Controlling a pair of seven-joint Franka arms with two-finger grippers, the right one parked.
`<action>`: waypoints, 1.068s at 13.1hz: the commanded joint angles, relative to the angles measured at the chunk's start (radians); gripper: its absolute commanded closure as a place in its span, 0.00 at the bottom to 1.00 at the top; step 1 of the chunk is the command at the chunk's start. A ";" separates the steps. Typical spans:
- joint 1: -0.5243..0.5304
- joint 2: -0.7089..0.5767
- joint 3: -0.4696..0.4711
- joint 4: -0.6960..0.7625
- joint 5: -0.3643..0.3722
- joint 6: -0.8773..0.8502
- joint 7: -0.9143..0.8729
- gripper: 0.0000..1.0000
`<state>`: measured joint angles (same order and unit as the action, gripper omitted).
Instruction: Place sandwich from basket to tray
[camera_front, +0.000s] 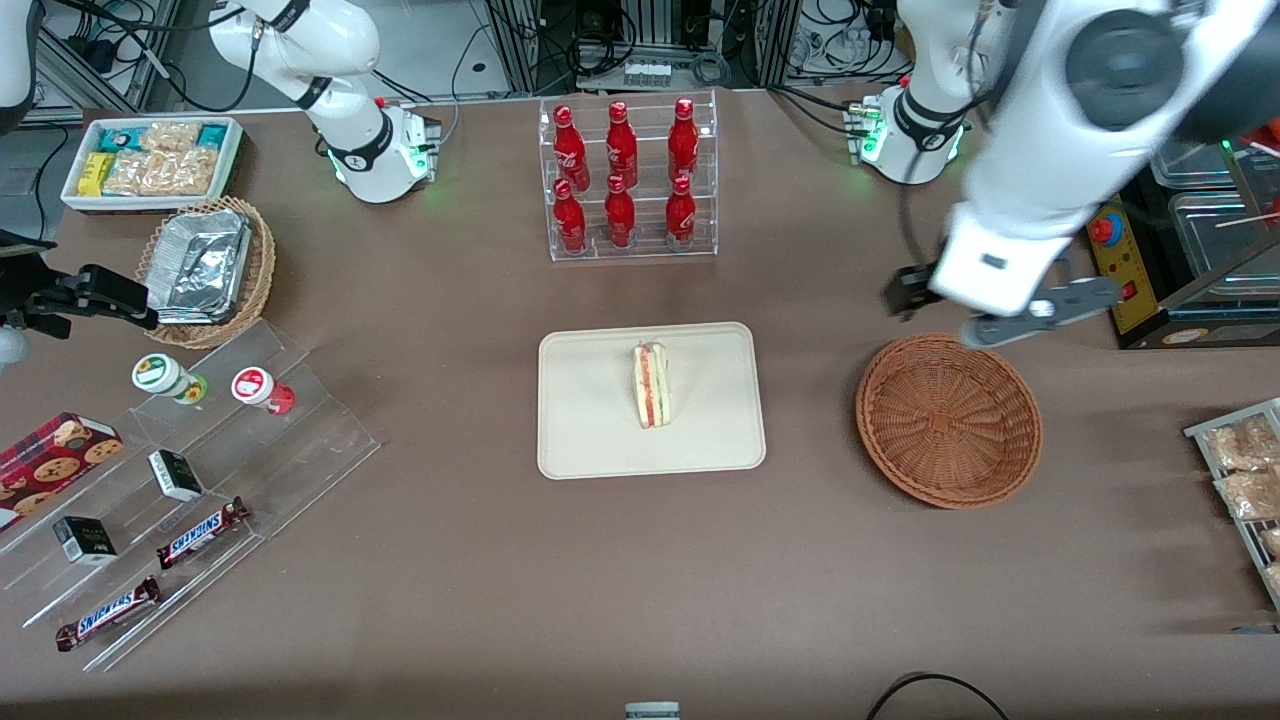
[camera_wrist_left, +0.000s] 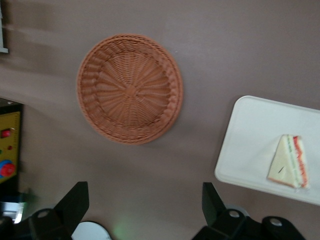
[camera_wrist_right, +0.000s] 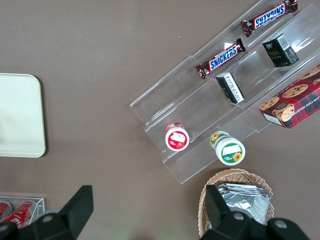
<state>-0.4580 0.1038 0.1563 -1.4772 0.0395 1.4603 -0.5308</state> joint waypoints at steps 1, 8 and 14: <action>0.120 -0.062 -0.011 -0.031 -0.058 -0.060 0.205 0.00; 0.294 -0.165 -0.030 -0.122 -0.075 -0.094 0.575 0.00; 0.374 -0.259 -0.119 -0.227 -0.058 -0.032 0.581 0.00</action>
<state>-0.1076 -0.1203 0.0590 -1.6674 -0.0211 1.4021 0.0327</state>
